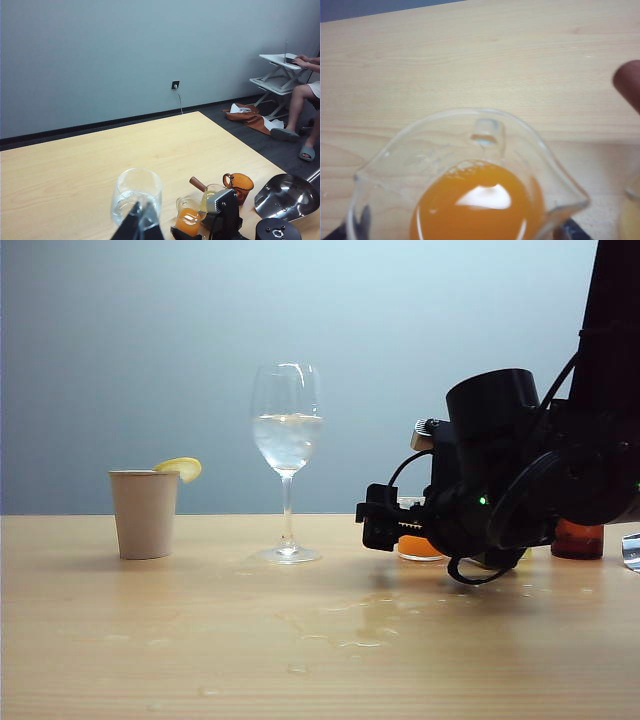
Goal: Pick up the second measuring cup from the left, pour the orange juice inside into the goblet, and finally put the measuring cup back in its original place.
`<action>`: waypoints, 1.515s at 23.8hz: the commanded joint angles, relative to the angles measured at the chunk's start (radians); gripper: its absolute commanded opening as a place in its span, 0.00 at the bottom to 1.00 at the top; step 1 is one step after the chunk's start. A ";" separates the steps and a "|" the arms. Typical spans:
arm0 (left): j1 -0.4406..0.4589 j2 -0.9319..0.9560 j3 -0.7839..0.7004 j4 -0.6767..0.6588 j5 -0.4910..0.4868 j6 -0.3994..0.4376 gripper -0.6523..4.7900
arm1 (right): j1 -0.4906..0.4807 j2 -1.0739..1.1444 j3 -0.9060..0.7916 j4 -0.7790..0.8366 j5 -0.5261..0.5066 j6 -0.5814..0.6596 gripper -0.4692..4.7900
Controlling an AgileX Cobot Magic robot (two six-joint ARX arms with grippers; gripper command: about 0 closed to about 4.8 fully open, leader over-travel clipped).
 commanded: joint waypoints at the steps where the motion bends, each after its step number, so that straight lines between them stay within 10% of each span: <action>1: -0.001 -0.002 0.005 0.016 0.006 -0.003 0.11 | 0.002 0.016 0.024 0.010 -0.002 -0.001 1.00; 19: -0.001 -0.002 0.005 0.016 0.006 -0.003 0.11 | -0.023 0.029 0.043 -0.006 -0.003 0.000 1.00; 28: -0.001 -0.002 0.005 0.017 0.006 -0.003 0.11 | -0.023 0.029 0.043 -0.021 -0.003 0.000 0.62; 36: -0.001 -0.002 0.005 0.016 0.006 -0.003 0.11 | -0.023 0.029 0.043 -0.021 -0.004 -0.002 0.60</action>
